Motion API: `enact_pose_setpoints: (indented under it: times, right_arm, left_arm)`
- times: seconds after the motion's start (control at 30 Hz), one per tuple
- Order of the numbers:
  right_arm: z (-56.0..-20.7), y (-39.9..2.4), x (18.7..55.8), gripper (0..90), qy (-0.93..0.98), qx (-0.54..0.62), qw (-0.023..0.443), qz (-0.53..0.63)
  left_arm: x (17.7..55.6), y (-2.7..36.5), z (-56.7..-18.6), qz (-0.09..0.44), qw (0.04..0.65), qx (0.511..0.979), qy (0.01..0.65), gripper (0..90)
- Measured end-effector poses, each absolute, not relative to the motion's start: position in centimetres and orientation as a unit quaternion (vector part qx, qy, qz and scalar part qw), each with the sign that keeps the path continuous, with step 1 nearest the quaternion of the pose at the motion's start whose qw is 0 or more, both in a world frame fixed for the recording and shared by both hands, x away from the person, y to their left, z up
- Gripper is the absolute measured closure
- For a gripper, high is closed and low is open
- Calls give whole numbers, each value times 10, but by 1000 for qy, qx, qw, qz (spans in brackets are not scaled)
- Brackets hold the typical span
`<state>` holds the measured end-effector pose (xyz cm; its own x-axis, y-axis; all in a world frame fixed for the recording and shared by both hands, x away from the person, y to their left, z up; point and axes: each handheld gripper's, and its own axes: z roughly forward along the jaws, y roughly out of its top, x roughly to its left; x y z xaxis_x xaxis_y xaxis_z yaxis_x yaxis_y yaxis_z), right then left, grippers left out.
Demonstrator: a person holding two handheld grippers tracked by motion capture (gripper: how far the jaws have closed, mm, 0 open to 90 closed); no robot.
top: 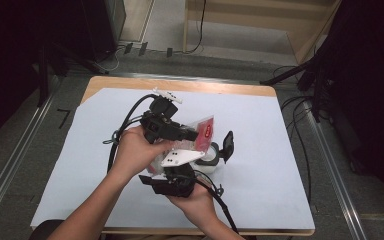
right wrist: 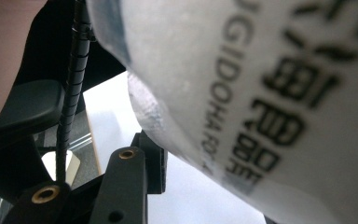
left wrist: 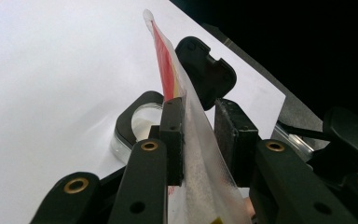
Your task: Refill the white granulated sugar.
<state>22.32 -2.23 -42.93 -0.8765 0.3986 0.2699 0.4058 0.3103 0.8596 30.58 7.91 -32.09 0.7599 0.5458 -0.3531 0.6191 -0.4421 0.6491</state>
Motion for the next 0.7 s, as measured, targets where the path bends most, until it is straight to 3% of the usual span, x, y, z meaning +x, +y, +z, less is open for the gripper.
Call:
enact_pose_setpoints:
  times: [0.7]
  right_arm:
    - [-433,-25,232,637,-809,-250,-7,-532]
  left_arm:
    - [316,72,-324,-43,391,853,343,743]
